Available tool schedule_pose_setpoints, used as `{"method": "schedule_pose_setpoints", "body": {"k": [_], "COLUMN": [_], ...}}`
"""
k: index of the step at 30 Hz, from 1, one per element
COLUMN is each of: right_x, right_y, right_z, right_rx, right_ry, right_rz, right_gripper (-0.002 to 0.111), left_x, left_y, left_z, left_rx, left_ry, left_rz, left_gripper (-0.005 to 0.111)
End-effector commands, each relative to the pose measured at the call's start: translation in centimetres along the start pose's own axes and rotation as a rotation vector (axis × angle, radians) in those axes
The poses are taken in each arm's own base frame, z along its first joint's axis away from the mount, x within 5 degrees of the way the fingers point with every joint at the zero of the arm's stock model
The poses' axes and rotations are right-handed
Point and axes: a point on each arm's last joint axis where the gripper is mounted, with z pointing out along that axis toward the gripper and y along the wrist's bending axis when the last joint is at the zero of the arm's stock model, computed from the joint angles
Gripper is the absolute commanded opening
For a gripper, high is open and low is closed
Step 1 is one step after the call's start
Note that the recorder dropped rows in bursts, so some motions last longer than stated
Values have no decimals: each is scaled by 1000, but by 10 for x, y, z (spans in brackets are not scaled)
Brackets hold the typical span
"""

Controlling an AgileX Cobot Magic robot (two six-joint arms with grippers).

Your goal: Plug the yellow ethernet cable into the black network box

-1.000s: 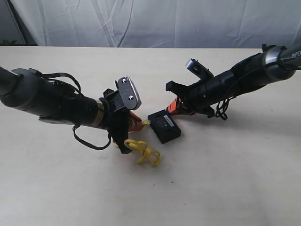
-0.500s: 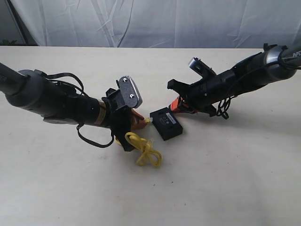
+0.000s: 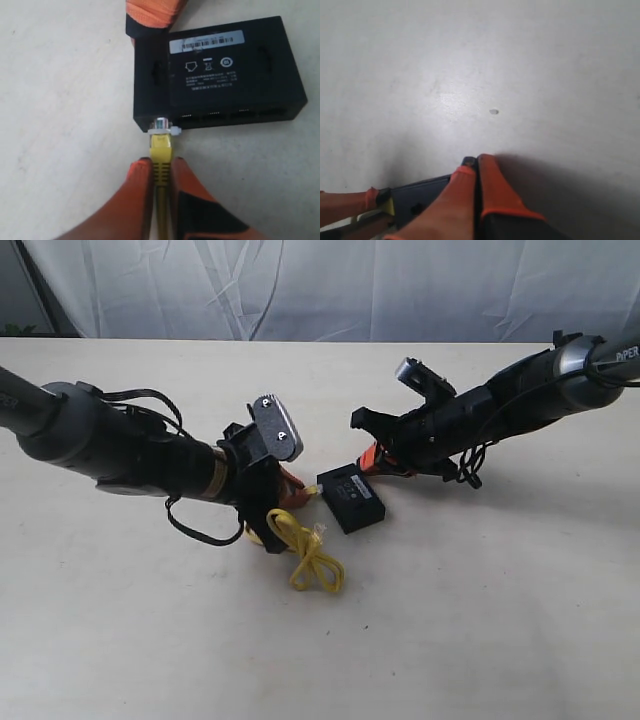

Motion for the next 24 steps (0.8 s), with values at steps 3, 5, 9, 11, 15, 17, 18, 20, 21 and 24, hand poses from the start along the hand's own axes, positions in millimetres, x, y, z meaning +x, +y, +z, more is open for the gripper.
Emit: {"method": "schedule_pose_setpoints", "body": {"k": [3, 5, 9, 11, 15, 17, 18, 20, 21, 24], "right_x": [27, 27, 27, 27, 21, 17, 15, 9, 7, 3], "right_y": [19, 19, 20, 20, 15, 9, 6, -4, -8, -15], "right_z": [14, 14, 14, 14, 11, 7, 5, -2, -6, -12], "right_rx": [-139, -145, -161, -160, -133, -125, -118, -114, -118, -121], "right_ry": [188, 187, 182, 179, 147, 130, 122, 100, 94, 83], "right_rz": [-108, -145, -179, -178, -132, -101, -79, -39, -27, -6], "right_gripper": [-1, -1, -1, -1, -1, -1, -1, -1, -1, -1], "left_x": [-25, -30, -37, -37, -40, -46, -48, -47, -46, -45], "left_y": [2, 5, 9, 8, 7, 8, 8, 8, 7, 7], "left_z": [3, 4, 3, 2, -5, -11, -13, -13, -13, -13], "left_rx": [75, 87, 92, 97, 116, 108, 107, 112, 117, 119], "left_ry": [-82, -68, -69, -63, -33, -44, -46, -37, -28, -13], "left_rz": [-20, -13, -8, -1, 26, 47, 48, 46, 44, 49], "left_gripper": [0, 0, 0, 0, 0, 0, 0, 0, 0, 0]}}
